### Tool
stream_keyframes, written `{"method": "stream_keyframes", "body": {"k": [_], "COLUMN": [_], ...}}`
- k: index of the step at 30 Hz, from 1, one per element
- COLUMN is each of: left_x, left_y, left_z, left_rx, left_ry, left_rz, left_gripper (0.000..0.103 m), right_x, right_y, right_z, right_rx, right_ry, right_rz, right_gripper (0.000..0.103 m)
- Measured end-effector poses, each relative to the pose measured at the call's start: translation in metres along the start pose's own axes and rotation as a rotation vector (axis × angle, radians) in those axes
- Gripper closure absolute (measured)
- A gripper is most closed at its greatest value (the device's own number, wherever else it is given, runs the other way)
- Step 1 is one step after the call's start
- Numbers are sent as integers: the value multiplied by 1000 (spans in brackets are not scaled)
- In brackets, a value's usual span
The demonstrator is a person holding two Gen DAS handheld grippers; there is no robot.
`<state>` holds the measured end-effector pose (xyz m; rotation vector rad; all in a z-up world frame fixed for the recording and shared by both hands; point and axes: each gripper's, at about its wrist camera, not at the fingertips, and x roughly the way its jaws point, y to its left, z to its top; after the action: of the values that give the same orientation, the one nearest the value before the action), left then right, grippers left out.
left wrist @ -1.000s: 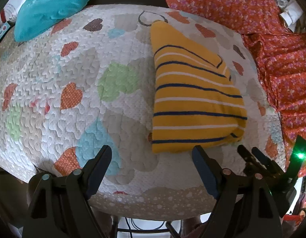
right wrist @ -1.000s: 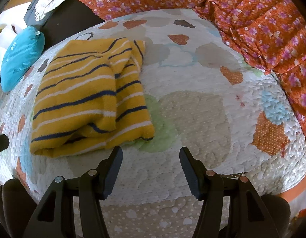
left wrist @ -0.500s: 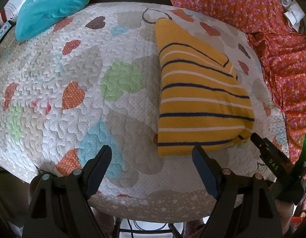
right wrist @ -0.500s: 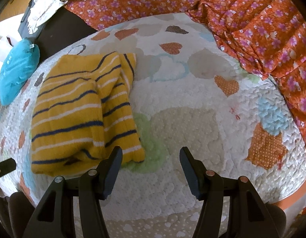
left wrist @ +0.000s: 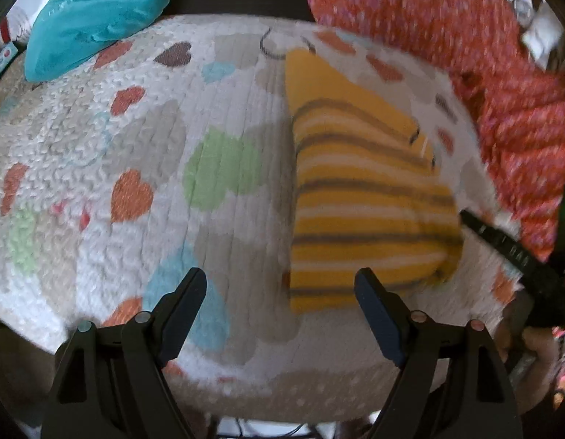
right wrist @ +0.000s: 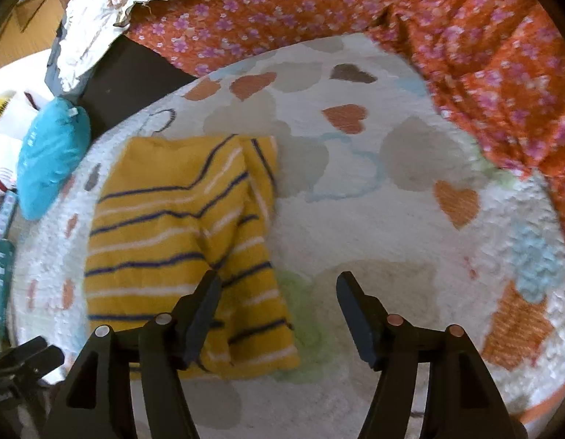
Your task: Fold small clothes
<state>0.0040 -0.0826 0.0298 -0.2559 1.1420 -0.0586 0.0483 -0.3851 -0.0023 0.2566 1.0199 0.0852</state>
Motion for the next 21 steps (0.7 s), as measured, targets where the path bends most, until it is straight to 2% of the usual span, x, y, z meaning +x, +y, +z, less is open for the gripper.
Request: {"method": "stream_keyframes", "body": {"k": [4, 7, 10, 11, 15, 16, 17, 18, 19, 20, 21], "left_x": [14, 40, 77, 91, 132, 138, 143, 140, 136, 131, 123], "left_y": [12, 13, 12, 10, -7, -11, -18, -24, -28, -31, -34], "left_z": [37, 63, 81, 87, 92, 92, 91, 91, 91, 90, 91], "left_rx": [-42, -35, -51, -57, -80, -83, -71, -58, -45, -30, -7], "left_ry": [-11, 37, 117, 148, 259, 277, 285, 272, 265, 256, 242], "left_rz": [-95, -191, -270, -318, -438, -433, -399, -378, -366, -350, -341], "left_gripper": [21, 21, 21, 21, 21, 21, 21, 31, 36, 48, 58], "right_x": [20, 41, 68, 76, 107, 111, 116, 117, 118, 115, 113], "right_y": [-10, -13, -15, -16, -18, -17, -14, -11, -7, -3, 1], "right_z": [20, 31, 40, 43, 52, 52, 51, 52, 53, 55, 57], "right_rx": [64, 93, 120, 136, 225, 236, 247, 248, 241, 229, 228], "right_ry": [35, 56, 89, 103, 164, 175, 173, 166, 169, 164, 179], "right_rz": [117, 178, 214, 234, 359, 376, 381, 378, 367, 364, 392], "right_gripper": [24, 22, 22, 22, 21, 20, 21, 26, 37, 62, 63]}}
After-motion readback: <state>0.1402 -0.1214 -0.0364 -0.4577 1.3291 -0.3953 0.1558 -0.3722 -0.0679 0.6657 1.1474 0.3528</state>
